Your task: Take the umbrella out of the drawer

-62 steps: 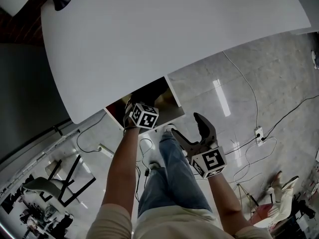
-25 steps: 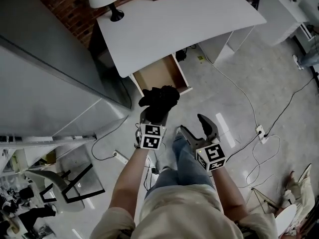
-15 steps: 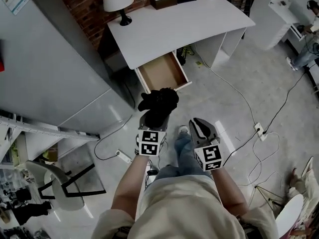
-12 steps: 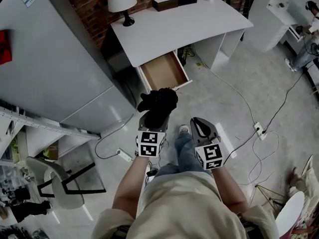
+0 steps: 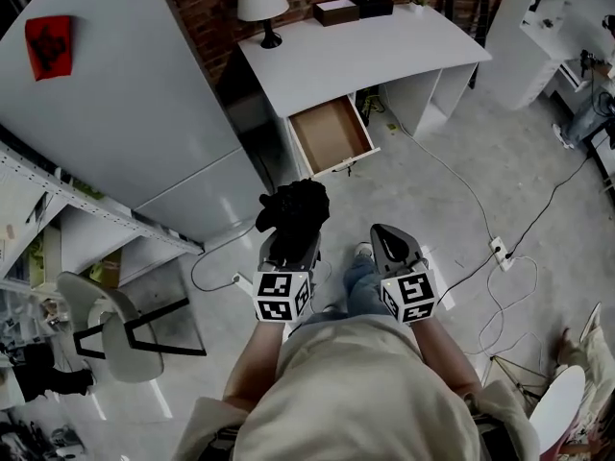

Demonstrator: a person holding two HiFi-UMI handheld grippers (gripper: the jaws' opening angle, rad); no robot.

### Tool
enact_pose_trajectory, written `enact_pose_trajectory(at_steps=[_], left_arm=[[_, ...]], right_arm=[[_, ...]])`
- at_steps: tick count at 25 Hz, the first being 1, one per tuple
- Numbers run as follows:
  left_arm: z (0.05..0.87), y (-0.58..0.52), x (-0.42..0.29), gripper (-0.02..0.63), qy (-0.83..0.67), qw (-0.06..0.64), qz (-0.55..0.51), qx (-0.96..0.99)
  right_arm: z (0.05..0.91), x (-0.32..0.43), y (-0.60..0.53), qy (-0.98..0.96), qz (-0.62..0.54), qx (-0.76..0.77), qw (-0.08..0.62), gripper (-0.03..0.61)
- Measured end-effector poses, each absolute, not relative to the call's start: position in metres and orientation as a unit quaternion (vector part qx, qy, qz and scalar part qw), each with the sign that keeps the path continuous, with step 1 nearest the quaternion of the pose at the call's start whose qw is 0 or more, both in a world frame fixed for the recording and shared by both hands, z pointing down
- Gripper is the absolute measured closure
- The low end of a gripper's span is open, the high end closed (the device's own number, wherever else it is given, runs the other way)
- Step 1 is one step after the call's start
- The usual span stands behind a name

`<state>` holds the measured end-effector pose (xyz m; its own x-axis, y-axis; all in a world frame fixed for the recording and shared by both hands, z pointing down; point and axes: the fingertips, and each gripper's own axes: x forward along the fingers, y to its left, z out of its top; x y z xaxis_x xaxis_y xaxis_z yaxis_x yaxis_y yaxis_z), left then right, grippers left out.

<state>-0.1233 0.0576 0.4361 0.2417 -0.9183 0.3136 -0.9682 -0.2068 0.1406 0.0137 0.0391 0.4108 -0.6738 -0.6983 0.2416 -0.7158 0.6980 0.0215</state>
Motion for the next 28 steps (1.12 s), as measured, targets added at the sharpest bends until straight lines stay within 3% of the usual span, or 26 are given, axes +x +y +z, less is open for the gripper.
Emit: enact_pose_trajectory(at_steps=[28], left_arm=[[0.417, 0.097, -0.175, 0.374, -0.652, 0.155, 0.040, 0.741]], right_arm=[[0.387, -0.021, 0.039, -0.927, 0.015, 0.363, 0.098, 0.577]])
